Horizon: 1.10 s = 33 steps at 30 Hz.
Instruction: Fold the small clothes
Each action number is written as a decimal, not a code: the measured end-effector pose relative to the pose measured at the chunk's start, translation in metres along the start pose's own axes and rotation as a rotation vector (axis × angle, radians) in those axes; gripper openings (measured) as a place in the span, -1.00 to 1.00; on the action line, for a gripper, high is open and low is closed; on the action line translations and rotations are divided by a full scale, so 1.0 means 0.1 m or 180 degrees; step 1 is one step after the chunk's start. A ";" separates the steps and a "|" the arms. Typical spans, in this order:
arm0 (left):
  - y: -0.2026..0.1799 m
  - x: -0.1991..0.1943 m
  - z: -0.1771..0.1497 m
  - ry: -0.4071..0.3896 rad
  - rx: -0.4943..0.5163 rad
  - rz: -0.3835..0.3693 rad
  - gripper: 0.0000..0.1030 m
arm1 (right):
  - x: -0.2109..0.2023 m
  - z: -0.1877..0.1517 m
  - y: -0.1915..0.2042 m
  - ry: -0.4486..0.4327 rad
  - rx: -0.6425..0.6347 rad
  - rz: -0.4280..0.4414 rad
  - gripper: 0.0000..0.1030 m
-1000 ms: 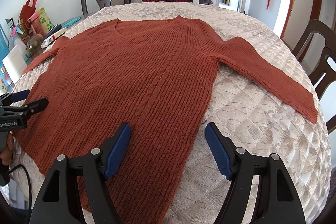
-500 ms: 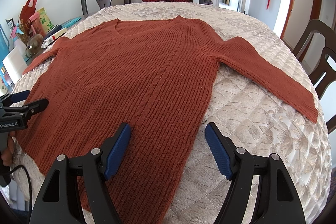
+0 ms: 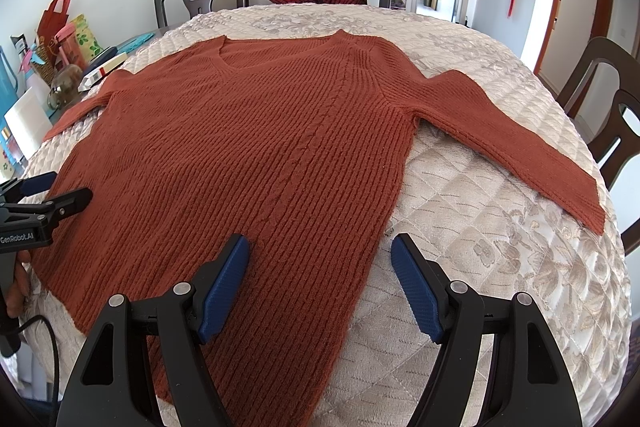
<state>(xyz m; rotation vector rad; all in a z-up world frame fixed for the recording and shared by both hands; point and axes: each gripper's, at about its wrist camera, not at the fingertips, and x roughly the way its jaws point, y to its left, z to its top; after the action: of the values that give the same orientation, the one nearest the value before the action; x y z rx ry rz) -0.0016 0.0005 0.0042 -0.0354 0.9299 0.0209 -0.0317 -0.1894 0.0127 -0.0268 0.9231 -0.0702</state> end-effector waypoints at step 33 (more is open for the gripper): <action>-0.01 -0.01 0.01 -0.0028 -0.0001 0.0018 0.99 | 0.00 0.01 0.00 0.0000 0.0000 -0.0002 0.43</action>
<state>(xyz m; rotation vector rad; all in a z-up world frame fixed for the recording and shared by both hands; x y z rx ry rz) -0.0010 -0.0001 0.0058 -0.0330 0.9210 0.0263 -0.0312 -0.1895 0.0129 -0.0271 0.9232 -0.0708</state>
